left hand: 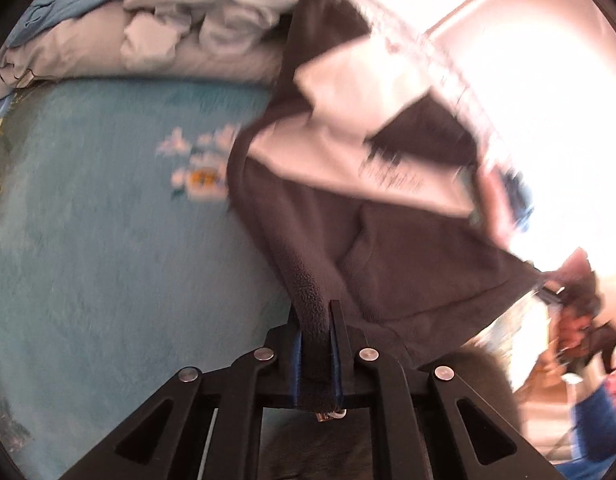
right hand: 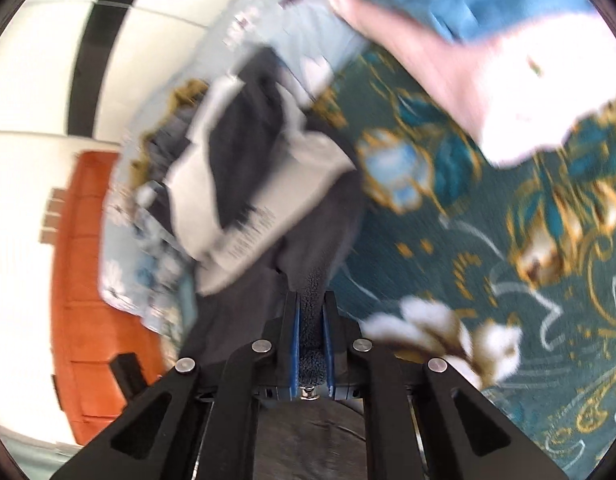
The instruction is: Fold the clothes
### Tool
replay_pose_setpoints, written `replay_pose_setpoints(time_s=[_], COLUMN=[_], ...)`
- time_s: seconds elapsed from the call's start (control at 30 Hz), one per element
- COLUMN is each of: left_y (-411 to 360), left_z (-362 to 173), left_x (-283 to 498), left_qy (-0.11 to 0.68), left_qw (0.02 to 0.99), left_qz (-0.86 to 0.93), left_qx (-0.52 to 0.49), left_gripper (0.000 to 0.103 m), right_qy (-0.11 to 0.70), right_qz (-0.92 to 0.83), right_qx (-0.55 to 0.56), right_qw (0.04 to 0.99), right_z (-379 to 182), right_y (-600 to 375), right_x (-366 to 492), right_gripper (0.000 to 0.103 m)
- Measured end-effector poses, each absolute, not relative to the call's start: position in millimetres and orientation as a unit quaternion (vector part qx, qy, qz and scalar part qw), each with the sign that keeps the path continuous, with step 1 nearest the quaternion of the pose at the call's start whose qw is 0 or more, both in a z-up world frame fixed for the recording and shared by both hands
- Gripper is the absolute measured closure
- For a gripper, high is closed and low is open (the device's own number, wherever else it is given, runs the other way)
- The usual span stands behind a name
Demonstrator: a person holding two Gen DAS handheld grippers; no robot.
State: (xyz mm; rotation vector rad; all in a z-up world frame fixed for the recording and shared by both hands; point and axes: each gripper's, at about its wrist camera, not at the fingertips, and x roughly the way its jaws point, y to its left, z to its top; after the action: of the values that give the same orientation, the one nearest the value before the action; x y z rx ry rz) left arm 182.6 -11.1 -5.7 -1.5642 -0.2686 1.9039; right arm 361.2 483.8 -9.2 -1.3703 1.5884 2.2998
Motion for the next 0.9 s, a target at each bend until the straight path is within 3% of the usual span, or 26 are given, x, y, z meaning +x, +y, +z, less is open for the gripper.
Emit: replay_pose_setpoints(time_s=[0.2, 0.37, 0.57, 0.83, 0.87, 0.9], left_y=[-8, 21, 69, 79, 78, 77], left_z=[49, 69, 31, -1, -1, -1], left_x=[121, 35, -42, -65, -65, -65], left_qy=[-0.175, -0.205, -0.189, -0.223, -0.225, -0.227], left_qw=[0.362, 0.357, 0.318, 0.303, 0.305, 0.306], left_qz=[0.74, 0.755, 0.759, 0.745, 0.744, 0.743], left_qx=[-0.538, -0.51, -0.536, -0.551, -0.55, -0.55], left_gripper=[0.091, 0.091, 0.091, 0.09, 0.09, 0.089], right_qy=[0.51, 0.526, 0.518, 0.425, 0.418, 0.414], right_qz=[0.775, 0.795, 0.785, 0.789, 0.791, 0.794], right_qx=[-0.374, -0.301, -0.339, -0.442, -0.445, -0.443], right_qw=[-0.021, -0.027, 0.012, 0.03, 0.03, 0.026], right_z=[47, 78, 49, 6, 3, 3], right_y=[511, 564, 587, 558, 556, 555], right_x=[296, 234, 178, 166, 164, 159], right_gripper=[0.093, 0.1, 0.1, 0.098, 0.096, 0.085])
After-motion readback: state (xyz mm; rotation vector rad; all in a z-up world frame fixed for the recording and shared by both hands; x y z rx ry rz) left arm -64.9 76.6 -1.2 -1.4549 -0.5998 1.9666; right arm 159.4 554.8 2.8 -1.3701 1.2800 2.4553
